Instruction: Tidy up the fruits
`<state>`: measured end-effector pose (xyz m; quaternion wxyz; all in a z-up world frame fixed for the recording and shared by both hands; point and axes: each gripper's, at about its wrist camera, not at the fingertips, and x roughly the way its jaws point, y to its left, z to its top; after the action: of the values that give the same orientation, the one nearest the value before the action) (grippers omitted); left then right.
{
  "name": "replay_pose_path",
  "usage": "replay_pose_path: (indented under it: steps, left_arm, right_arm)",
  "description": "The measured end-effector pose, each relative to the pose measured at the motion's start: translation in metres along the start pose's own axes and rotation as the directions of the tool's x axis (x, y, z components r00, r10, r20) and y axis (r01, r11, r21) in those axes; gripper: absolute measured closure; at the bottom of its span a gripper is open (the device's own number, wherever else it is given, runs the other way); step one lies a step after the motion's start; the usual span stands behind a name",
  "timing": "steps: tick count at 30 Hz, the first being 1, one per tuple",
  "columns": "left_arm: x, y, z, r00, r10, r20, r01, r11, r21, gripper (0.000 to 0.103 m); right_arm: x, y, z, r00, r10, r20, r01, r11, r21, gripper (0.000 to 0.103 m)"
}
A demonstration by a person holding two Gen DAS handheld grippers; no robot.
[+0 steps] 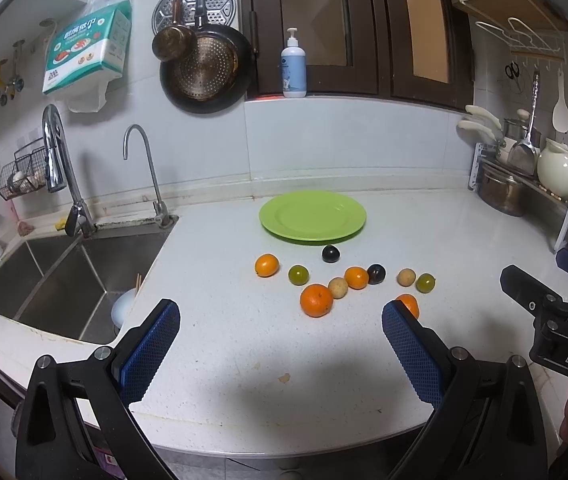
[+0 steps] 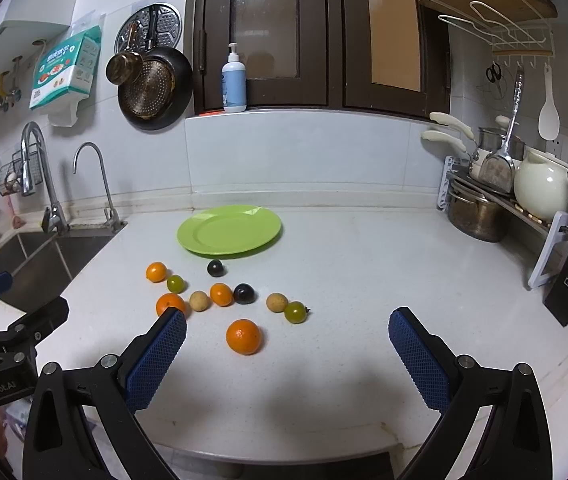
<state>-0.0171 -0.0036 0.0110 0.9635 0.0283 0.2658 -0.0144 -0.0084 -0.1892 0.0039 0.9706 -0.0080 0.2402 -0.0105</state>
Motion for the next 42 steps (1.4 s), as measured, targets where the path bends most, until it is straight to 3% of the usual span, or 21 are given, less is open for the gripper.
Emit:
replay_pose_path:
  steps: [33, 42]
  left_arm:
    - [0.018, 0.007, 0.001, 1.000, -0.022, -0.016, 0.023, 0.999, 0.024, 0.000]
    - [0.051, 0.008, 0.001, 0.994, -0.097, -0.053, 0.101, 0.992, 0.075, 0.013]
  right_arm:
    - [0.018, 0.009, 0.002, 0.999, 0.016, -0.030, -0.016, 1.000, -0.001, 0.001]
    - [0.042, 0.021, -0.004, 0.997, 0.024, -0.069, -0.024, 1.000, -0.009, 0.004]
